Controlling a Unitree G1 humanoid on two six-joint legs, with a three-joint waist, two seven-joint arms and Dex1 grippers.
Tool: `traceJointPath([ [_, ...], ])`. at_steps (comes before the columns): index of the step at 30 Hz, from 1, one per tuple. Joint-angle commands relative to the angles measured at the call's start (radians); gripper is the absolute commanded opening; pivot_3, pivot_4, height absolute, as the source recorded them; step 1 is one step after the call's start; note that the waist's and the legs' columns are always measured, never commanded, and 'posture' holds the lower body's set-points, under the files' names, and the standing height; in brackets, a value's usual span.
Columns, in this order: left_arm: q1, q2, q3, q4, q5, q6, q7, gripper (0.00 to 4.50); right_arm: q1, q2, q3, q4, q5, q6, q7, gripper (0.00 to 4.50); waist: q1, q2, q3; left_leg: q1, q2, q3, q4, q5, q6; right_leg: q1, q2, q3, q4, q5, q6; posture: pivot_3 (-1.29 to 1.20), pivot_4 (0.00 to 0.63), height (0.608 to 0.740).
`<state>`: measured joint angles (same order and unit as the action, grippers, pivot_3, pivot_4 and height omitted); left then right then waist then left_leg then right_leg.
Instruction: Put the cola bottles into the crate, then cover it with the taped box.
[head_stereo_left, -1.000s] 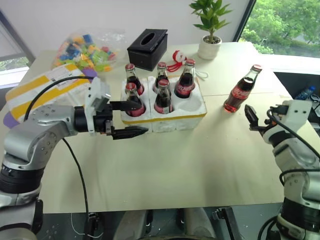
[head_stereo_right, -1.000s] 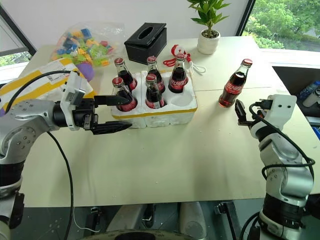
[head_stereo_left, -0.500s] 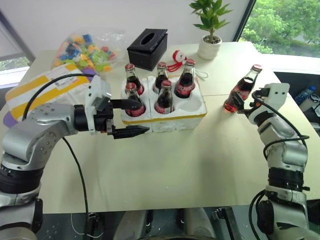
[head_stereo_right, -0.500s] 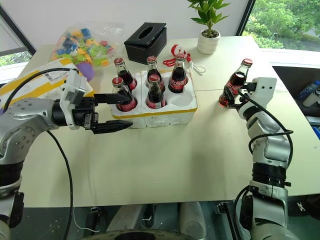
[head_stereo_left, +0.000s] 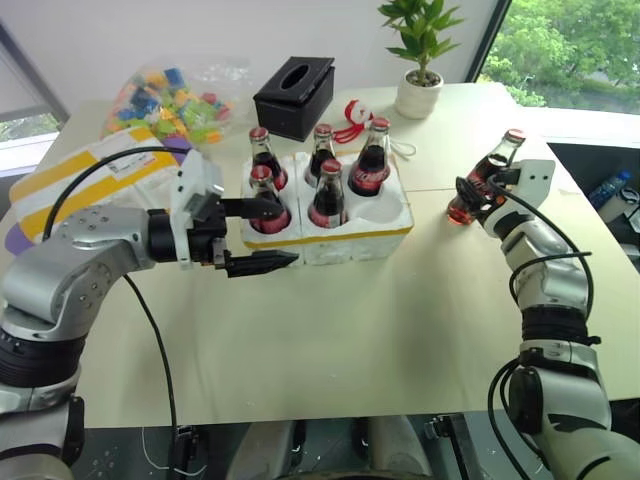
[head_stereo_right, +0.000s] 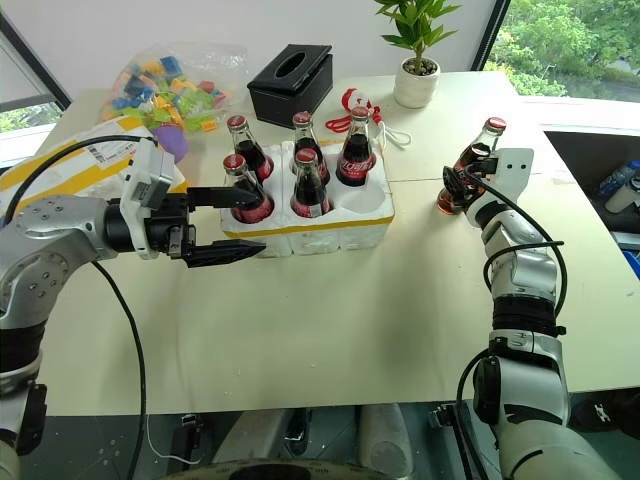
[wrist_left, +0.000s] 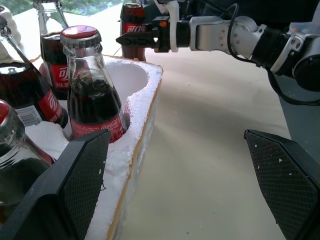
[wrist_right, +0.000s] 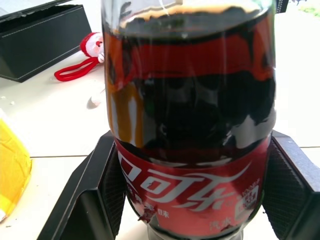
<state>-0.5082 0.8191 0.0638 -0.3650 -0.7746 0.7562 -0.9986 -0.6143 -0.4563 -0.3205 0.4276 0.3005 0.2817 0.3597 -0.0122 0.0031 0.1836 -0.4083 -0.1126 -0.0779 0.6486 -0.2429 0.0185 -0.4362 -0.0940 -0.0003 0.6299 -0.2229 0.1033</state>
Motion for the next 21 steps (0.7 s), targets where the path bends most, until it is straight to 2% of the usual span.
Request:
traceJointPath([
  [1,-0.013,0.011,0.034,-0.009,0.000,-0.012,0.000,4.50,-0.029,-0.046,-0.052,-0.178,0.051,-0.001,-0.002,2.85,-0.001,0.001,0.000,0.000,0.000,0.000,0.000,0.000,0.000,0.000,0.000,0.000,0.000,0.000,0.000,0.00,0.150,0.732],
  [5,-0.012,0.013,0.036,-0.003,0.001,-0.014,-0.003,4.50,-0.055,-0.049,-0.075,-0.345,0.140,0.080,0.005,2.85,0.000,0.001,0.001,-0.001,0.000,0.000,0.000,0.000,0.000,-0.002,0.000,0.000,0.001,0.000,0.000,0.00,0.150,0.732],
  [11,-0.020,0.014,0.035,0.009,0.005,-0.018,-0.006,4.50,-0.072,-0.021,-0.053,-0.620,0.398,0.335,0.027,2.85,-0.004,0.001,0.001,-0.001,0.001,0.000,-0.001,-0.002,0.004,-0.003,0.001,0.000,0.001,0.000,0.000,0.00,0.150,0.732],
  [17,-0.025,0.011,0.029,0.018,0.012,-0.026,-0.008,4.50,-0.030,0.041,0.056,-0.718,0.461,0.428,0.026,2.85,0.001,0.000,0.000,-0.001,0.001,0.000,0.000,-0.003,0.004,-0.002,0.000,0.000,0.000,0.000,0.000,0.00,0.150,0.732],
  [21,-0.026,0.012,0.028,0.018,0.015,-0.029,-0.010,4.50,-0.013,0.030,0.125,-0.698,0.410,0.413,0.070,2.85,0.005,0.000,0.000,-0.001,0.000,0.000,0.000,-0.003,0.005,-0.002,-0.001,0.000,0.000,0.000,0.000,0.00,0.150,0.732],
])
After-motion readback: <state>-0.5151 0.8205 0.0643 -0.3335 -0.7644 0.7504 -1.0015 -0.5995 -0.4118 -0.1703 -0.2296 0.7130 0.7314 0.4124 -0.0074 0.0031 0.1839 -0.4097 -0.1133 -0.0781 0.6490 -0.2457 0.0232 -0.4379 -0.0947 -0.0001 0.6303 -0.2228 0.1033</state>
